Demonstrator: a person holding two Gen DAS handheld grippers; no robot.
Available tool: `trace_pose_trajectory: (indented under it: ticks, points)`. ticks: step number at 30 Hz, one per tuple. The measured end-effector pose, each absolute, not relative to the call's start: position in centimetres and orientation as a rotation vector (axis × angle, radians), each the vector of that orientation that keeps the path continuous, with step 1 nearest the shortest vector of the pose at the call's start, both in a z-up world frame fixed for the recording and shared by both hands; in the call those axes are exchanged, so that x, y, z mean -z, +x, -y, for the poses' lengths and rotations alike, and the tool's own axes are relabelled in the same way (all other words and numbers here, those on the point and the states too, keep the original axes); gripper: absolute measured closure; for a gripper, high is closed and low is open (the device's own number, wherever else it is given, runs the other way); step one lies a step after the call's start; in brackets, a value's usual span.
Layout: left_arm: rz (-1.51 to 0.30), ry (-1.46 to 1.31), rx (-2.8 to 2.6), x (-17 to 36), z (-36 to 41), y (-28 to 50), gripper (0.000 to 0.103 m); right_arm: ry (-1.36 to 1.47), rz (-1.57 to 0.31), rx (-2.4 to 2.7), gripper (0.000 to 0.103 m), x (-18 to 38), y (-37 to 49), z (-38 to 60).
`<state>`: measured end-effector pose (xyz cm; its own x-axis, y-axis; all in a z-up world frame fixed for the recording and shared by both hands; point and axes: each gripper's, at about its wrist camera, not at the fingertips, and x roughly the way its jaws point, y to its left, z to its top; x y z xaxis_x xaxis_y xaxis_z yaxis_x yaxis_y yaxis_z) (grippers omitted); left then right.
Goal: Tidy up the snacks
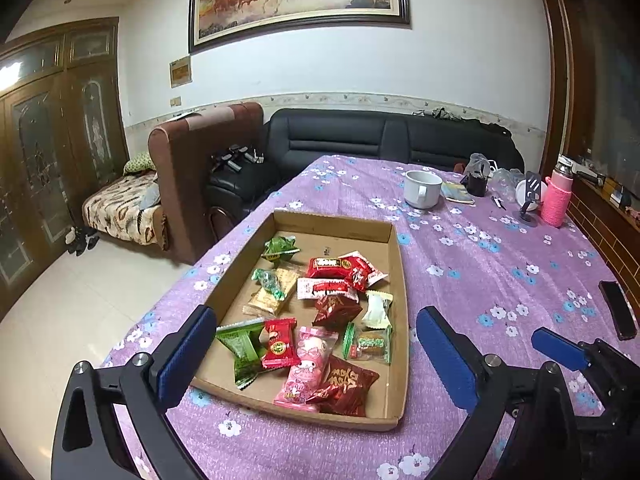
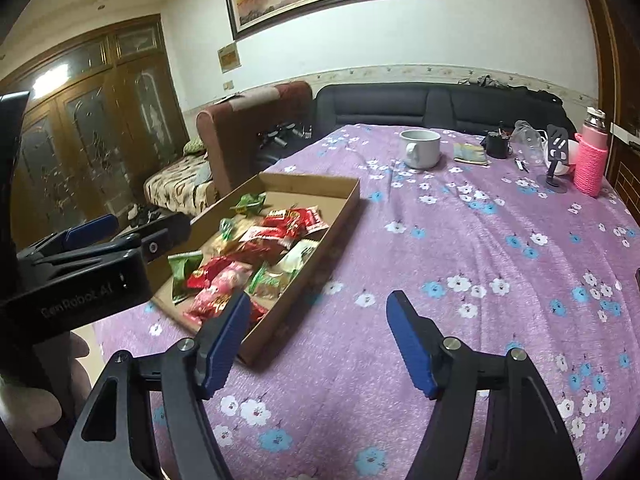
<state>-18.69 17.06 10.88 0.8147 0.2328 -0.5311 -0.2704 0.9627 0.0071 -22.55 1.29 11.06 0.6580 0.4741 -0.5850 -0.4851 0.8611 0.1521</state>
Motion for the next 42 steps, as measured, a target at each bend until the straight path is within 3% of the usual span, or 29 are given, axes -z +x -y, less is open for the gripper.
trace_pose_trajectory:
  ticks: [42]
  points:
    - [-0.691,-0.125,-0.211,-7.9,-17.2,-16.8,0.002,-0.025,-0.770,-0.547,0.028,-8.6,-21.5,-2.6]
